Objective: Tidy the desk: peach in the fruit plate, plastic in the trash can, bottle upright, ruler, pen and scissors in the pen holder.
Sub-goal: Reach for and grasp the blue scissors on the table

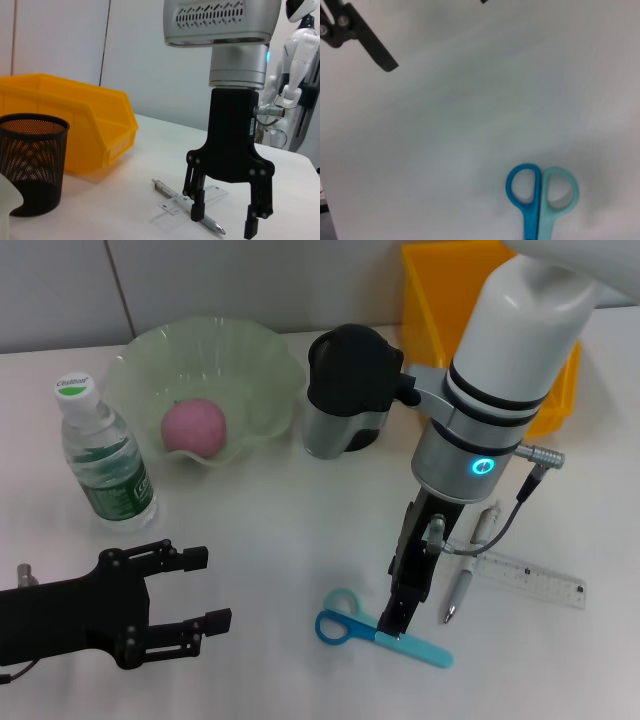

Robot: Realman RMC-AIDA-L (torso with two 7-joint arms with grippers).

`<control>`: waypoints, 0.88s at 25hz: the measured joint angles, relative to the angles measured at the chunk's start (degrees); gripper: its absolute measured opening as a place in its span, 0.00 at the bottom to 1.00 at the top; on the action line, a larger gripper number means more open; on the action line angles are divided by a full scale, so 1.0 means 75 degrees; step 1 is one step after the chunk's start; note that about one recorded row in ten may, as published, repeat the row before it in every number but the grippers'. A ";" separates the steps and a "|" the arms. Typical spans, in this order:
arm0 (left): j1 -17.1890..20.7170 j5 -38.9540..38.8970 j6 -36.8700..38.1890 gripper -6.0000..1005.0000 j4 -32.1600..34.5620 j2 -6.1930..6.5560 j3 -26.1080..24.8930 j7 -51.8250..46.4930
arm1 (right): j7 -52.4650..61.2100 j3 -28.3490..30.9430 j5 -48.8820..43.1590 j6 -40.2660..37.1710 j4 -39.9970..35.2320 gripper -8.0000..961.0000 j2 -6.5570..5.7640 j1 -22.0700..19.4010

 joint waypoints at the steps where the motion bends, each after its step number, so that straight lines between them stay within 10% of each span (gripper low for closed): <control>1: 0.0017 0.0001 -0.0009 0.78 0.0000 0.0000 -0.0001 0.0001 | 0.0046 -0.0046 0.0013 0.0001 0.0024 0.77 0.0000 0.0023; 22: 0.0030 0.0006 -0.0170 0.78 0.0000 0.0000 0.0047 0.0002 | 0.0385 -0.1680 0.0701 0.0951 0.0358 0.77 0.0025 0.0047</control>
